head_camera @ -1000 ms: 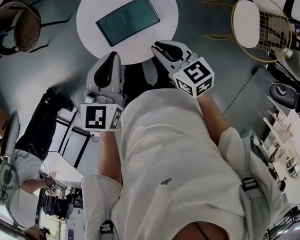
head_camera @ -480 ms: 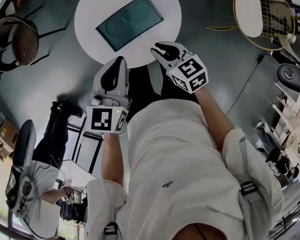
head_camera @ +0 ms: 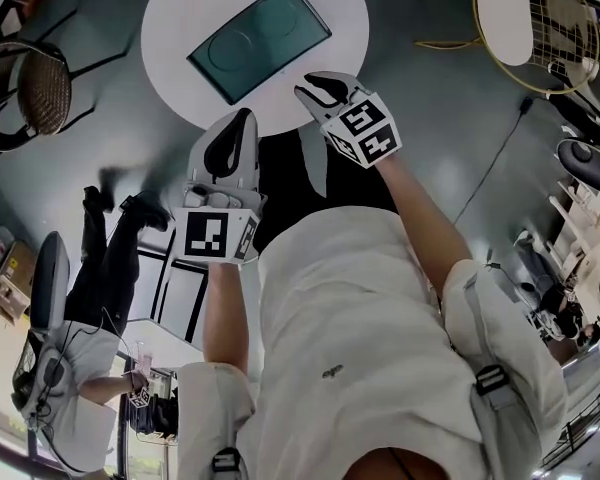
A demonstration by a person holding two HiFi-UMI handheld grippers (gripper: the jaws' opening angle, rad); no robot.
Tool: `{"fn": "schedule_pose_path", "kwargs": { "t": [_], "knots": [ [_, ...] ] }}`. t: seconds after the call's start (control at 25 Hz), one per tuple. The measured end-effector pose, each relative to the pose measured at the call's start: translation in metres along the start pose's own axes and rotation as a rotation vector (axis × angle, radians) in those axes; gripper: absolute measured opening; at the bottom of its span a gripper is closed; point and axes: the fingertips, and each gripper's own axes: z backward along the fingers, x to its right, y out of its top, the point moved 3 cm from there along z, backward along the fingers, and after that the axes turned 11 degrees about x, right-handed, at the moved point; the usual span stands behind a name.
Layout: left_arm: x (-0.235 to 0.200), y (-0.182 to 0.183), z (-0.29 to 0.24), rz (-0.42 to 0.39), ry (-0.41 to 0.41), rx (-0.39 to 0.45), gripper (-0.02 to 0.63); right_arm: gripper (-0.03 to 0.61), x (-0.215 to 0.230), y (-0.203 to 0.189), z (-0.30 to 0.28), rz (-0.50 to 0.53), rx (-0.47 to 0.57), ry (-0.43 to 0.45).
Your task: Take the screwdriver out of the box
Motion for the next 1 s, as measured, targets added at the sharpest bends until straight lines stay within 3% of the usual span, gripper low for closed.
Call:
{"fn": "schedule_pose_path", "kwargs": {
  "t": [0.36,0.6,0.8,1.0],
  "knots": [
    [-0.017,-0.019,-0.018,-0.021,-0.022,-0.03,0.011,0.114,0.002,-0.019,-0.037,0.017,-0.074,-0.005],
    [-0.032,-0.04,-0.044,-0.118,-0.069,-0.096,0.011,0.117,0.004,-0.03,-0.053,0.022,-0.114,-0.017],
    [-0.041,-0.067,-0.069,-0.265,-0.146,-0.209,0.011,0.118,0.005,-0.035,-0.065,0.019,-0.135,-0.026],
    [-0.045,-0.092,-0.09,-0.341,-0.181,-0.316,0.011,0.12,0.012,-0.045,-0.072,0.011,-0.15,-0.047]
  ]
}}
